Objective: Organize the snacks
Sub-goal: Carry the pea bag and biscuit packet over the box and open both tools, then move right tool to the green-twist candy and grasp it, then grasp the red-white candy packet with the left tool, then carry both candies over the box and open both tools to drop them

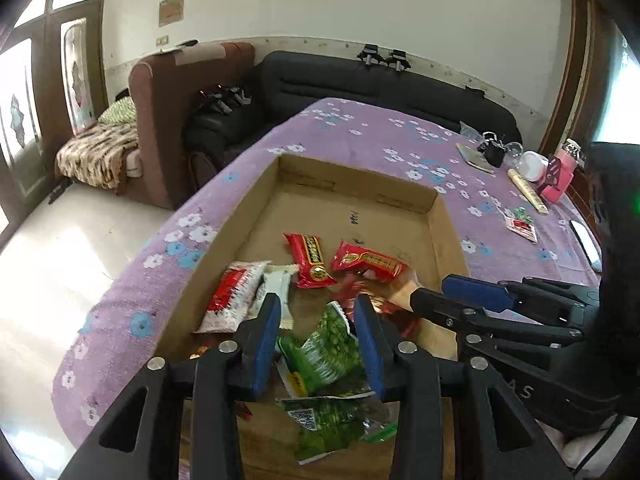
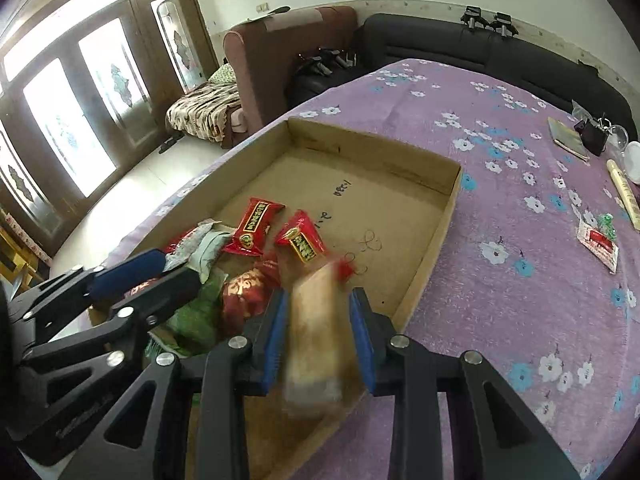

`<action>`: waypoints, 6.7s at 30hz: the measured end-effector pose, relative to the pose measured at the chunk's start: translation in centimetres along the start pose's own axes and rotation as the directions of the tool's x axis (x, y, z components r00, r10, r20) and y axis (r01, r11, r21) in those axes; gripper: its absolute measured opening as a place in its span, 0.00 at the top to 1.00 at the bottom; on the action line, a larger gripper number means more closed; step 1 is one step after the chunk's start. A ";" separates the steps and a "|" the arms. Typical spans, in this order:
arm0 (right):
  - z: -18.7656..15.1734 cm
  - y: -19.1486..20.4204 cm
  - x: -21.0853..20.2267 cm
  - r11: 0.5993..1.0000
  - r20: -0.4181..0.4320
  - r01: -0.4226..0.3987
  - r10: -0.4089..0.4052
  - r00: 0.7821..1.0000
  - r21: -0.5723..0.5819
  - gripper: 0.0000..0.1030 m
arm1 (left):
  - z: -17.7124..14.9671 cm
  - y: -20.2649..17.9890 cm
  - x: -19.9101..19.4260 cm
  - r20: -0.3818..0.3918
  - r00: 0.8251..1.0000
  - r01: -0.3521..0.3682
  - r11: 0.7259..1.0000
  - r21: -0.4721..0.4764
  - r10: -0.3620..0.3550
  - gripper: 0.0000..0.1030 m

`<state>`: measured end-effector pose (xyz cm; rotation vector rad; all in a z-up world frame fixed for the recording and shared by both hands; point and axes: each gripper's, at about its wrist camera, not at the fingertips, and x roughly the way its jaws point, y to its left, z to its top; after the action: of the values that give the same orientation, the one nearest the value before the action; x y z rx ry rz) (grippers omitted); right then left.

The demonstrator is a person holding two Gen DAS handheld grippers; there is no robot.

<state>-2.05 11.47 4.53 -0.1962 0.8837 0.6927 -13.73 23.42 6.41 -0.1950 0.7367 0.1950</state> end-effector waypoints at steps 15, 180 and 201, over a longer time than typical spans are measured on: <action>0.0 -0.8 -3.0 0.999 0.064 -0.025 0.023 0.998 0.037 0.68 | 0.7 -1.2 -4.4 0.137 0.987 -0.090 0.995 0.034 0.084 0.28; 3.1 -0.2 1.1 0.998 -0.005 -0.057 0.057 0.998 0.022 0.78 | 4.5 3.5 2.5 -0.029 0.988 0.152 0.986 -0.068 -0.154 0.70; 4.5 -2.5 -0.4 0.997 0.078 0.004 -0.010 0.997 0.071 0.62 | 6.2 1.0 0.4 0.096 0.989 0.113 0.993 -0.040 -0.109 0.36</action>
<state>2.24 11.23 7.38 -0.1081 0.8311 0.6568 -9.70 25.91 10.49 -0.2672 0.6264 0.1142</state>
